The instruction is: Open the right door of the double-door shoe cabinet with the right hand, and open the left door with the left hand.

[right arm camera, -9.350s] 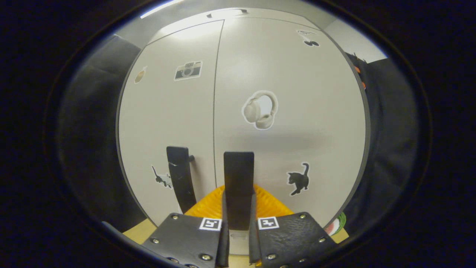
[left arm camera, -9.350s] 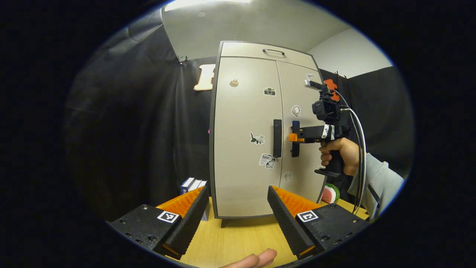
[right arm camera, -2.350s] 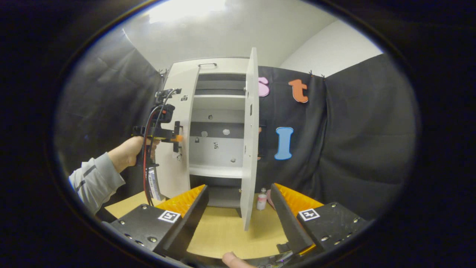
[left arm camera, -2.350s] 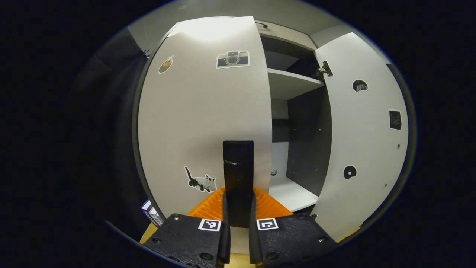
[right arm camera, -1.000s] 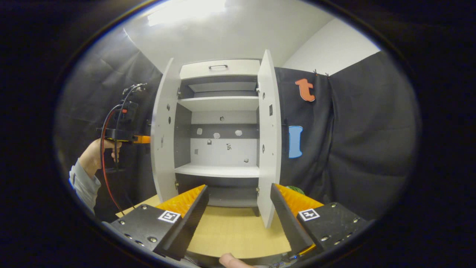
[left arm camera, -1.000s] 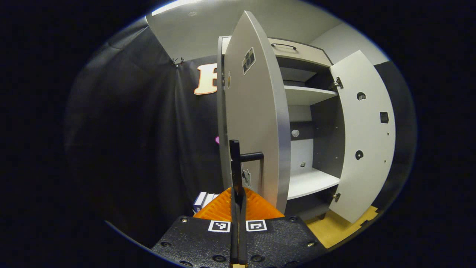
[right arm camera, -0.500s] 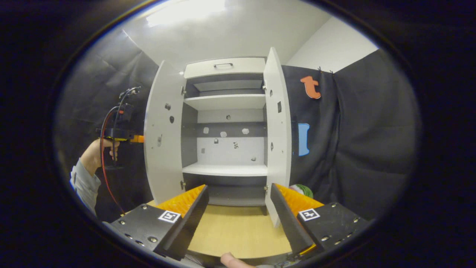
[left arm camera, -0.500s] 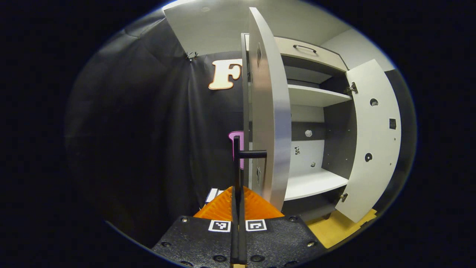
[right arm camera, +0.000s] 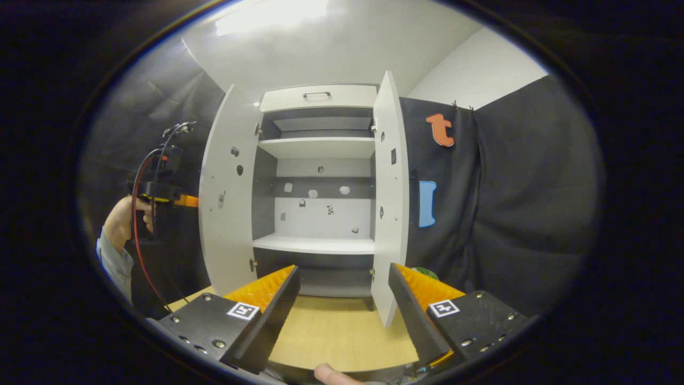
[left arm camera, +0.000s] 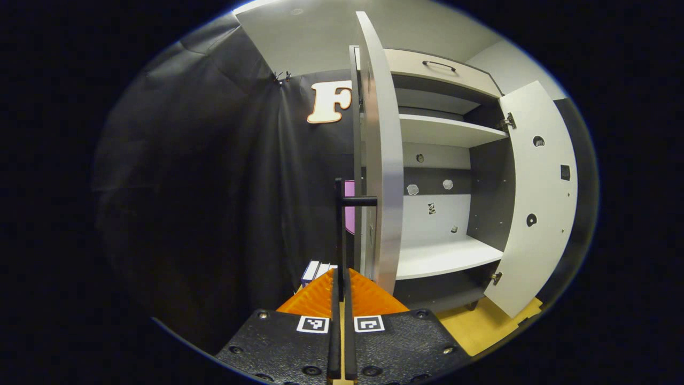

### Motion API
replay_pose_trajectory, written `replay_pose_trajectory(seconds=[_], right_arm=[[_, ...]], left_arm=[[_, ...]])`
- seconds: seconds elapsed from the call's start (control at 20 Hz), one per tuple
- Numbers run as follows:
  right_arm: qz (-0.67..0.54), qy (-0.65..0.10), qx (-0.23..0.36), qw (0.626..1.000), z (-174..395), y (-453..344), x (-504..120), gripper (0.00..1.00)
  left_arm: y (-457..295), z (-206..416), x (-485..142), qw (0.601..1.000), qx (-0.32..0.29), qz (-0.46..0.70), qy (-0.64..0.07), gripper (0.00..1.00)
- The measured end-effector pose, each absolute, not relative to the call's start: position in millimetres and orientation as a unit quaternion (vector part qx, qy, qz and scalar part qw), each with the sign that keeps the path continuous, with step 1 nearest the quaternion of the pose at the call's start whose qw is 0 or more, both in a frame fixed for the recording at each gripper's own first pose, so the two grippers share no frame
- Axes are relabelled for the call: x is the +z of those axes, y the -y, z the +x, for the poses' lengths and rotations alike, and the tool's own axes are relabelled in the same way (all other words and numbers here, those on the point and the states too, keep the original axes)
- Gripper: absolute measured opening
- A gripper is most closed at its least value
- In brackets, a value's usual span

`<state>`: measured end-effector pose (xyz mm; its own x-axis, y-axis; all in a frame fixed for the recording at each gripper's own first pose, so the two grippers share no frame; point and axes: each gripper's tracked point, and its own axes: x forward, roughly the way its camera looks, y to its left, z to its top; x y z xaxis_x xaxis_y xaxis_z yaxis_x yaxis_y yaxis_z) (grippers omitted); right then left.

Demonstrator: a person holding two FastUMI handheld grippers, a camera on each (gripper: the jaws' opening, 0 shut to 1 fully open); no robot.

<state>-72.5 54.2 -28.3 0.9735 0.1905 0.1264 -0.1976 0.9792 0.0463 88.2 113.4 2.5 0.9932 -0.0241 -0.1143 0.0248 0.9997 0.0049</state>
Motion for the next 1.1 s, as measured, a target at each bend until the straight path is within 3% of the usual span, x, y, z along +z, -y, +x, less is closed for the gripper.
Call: replay_pose_trajectory(seconds=[0.25, 0.5, 0.6, 0.95, 1.1], right_arm=[[0.028, 0.061, 0.091, 0.994, -71, -50, -29, 1.0], [0.031, 0.067, 0.089, 0.993, -75, -48, -26, 1.0], [0.032, 0.069, 0.089, 0.993, -77, -49, -25, 0.99], [0.035, 0.073, 0.093, 0.992, -88, -48, -26, 0.97], [0.035, 0.076, 0.097, 0.992, -94, -51, -27, 0.99]], left_arm=[[-103, 52, -3, 0.999, -0.014, -0.007, -0.051, 0.04], [-93, 19, -14, 0.999, 0.0, 0.003, -0.048, 0.65], [-83, 12, -20, 0.999, -0.006, 0.006, -0.038, 0.96], [-58, -49, -25, 1.0, -0.019, -0.004, -0.013, 1.0], [-51, -71, -30, 1.0, -0.017, -0.003, -0.002, 0.97]])
